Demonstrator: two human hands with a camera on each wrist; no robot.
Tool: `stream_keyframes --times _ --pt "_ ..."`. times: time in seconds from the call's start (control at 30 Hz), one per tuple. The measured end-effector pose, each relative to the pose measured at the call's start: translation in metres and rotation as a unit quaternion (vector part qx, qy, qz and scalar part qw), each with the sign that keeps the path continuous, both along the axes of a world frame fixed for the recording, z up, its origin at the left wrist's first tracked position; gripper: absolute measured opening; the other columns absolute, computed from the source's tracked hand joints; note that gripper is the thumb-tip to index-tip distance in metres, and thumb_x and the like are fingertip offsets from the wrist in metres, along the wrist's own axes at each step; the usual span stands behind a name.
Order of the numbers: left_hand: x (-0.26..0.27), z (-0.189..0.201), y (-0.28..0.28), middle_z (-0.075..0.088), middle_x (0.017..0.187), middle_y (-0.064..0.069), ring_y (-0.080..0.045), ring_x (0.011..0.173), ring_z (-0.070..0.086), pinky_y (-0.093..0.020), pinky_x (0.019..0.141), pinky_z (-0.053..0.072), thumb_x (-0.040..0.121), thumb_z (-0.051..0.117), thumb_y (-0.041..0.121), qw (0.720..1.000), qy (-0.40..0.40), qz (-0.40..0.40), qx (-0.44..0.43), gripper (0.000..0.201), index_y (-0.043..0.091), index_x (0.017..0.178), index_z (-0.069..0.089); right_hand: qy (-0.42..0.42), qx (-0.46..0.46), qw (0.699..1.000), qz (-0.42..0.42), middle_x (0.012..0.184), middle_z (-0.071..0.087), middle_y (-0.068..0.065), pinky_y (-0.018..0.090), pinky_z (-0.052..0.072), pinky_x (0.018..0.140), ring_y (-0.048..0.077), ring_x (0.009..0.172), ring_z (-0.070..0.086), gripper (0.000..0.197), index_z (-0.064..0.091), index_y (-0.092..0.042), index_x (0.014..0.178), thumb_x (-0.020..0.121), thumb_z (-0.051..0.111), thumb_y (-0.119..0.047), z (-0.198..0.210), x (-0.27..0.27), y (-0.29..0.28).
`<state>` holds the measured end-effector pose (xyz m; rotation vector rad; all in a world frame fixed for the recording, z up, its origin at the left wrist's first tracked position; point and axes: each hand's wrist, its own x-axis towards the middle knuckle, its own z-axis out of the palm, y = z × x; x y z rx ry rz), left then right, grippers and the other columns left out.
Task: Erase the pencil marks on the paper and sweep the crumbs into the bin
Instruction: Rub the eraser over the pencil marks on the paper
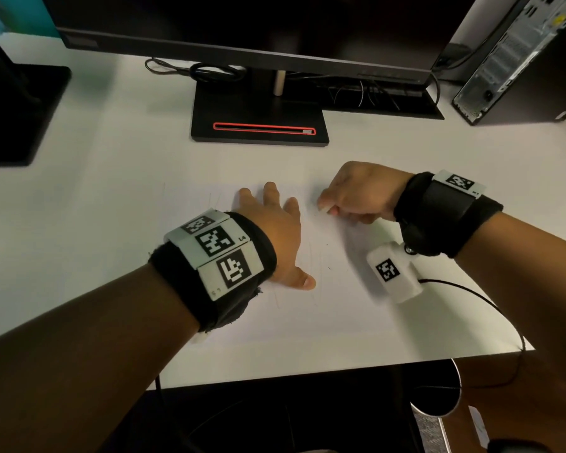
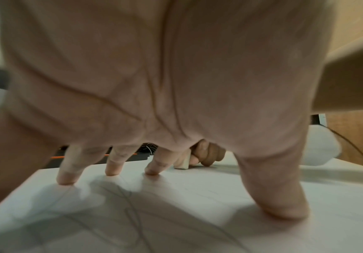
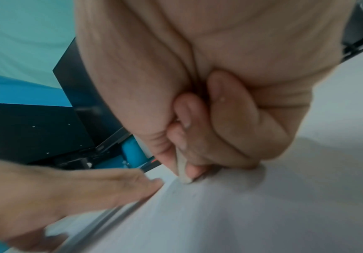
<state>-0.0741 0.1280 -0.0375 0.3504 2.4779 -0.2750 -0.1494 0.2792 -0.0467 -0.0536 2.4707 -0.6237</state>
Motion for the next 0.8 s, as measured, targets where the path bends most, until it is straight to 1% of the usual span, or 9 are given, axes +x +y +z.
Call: stream_keyframes --times 0.07,0.13,0.27,0.37,0.43,0.5,0.57,0.67,0.8 --pt "-0.001 -0.002 -0.001 -0.017 0.160 -0.024 -0.048 0.147 -0.003 -0.054 0.115 0.019 0.081 0.051 0.079 1.000 -0.005 0.004 0.008 0.119 0.012 0.156 -0.014 -0.016 -0.002 1.000 0.023 0.045 0.051 -0.003 0.023 0.037 0.045 0.017 0.045 0.044 0.034 0.064 -0.011 0.062 0.092 0.067 -0.027 -0.002 0.003 -0.003" --pt "-0.003 -0.005 -0.002 -0.019 0.160 -0.022 -0.051 0.146 -0.004 -0.056 0.114 0.023 0.079 0.053 0.079 1.000 -0.010 0.013 0.016 0.121 0.014 0.156 -0.014 -0.038 -0.016 0.999 0.016 0.043 0.048 -0.005 0.023 0.034 0.043 0.016 0.043 0.041 0.034 0.062 -0.011 0.062 0.093 0.068 -0.025 -0.003 0.004 -0.004" --pt "-0.005 -0.010 -0.003 -0.021 0.160 -0.020 -0.052 0.145 -0.006 -0.059 0.112 0.029 0.076 0.056 0.079 0.999 -0.012 0.025 0.029 0.125 0.015 0.156 -0.016 0.013 0.006 1.000 -0.019 0.048 0.055 0.000 0.024 0.038 0.046 0.021 0.051 0.050 0.032 0.064 -0.012 0.061 0.090 0.066 -0.027 0.000 -0.008 0.000" --pt "-0.006 -0.012 -0.004 -0.021 0.160 -0.020 -0.053 0.145 -0.007 -0.059 0.113 0.029 0.077 0.056 0.079 0.999 -0.012 0.025 0.032 0.125 0.015 0.156 -0.016 -0.026 -0.008 1.000 0.000 0.046 0.050 0.000 0.023 0.035 0.045 0.019 0.046 0.043 0.034 0.061 -0.012 0.061 0.093 0.065 -0.024 -0.001 -0.003 -0.004" --pt "-0.006 -0.012 -0.005 -0.021 0.160 -0.020 -0.053 0.145 -0.007 -0.059 0.112 0.030 0.077 0.056 0.079 0.999 -0.011 0.024 0.032 0.125 0.015 0.156 -0.016 -0.038 -0.021 0.999 -0.024 0.047 0.048 0.000 0.024 0.033 0.044 0.019 0.046 0.041 0.035 0.059 -0.012 0.059 0.092 0.065 -0.021 0.001 -0.006 -0.003" --pt "-0.006 -0.012 -0.004 -0.020 0.161 -0.020 -0.053 0.145 -0.006 -0.059 0.111 0.031 0.076 0.057 0.079 0.999 -0.007 0.023 0.034 0.125 0.015 0.156 -0.016 -0.004 -0.008 0.999 -0.052 0.047 0.051 0.001 0.023 0.035 0.043 0.020 0.049 0.045 0.032 0.061 -0.011 0.061 0.091 0.065 -0.021 0.002 -0.012 -0.001" --pt "-0.006 -0.012 -0.004 -0.021 0.161 -0.019 -0.053 0.145 -0.007 -0.059 0.111 0.031 0.076 0.057 0.079 0.999 -0.007 0.024 0.034 0.125 0.015 0.156 -0.016 0.000 -0.001 0.999 -0.039 0.047 0.052 0.001 0.023 0.036 0.044 0.021 0.050 0.046 0.031 0.062 -0.011 0.062 0.091 0.064 -0.022 0.001 -0.010 -0.005" --pt "-0.007 -0.013 -0.004 -0.022 0.160 -0.019 -0.053 0.145 -0.007 -0.059 0.112 0.031 0.076 0.058 0.078 0.999 -0.010 0.026 0.033 0.125 0.016 0.156 -0.016 -0.040 -0.020 0.999 -0.012 0.048 0.048 0.000 0.024 0.034 0.044 0.020 0.049 0.041 0.035 0.060 -0.013 0.059 0.092 0.064 -0.021 -0.001 -0.005 -0.010" --pt "-0.006 -0.014 -0.004 -0.021 0.161 -0.018 -0.052 0.145 -0.007 -0.060 0.110 0.033 0.076 0.058 0.079 0.999 -0.006 0.028 0.035 0.125 0.016 0.156 -0.015 0.002 -0.003 0.999 -0.041 0.049 0.053 0.001 0.023 0.036 0.045 0.021 0.050 0.044 0.028 0.065 -0.010 0.065 0.090 0.065 -0.021 0.001 -0.012 -0.008"
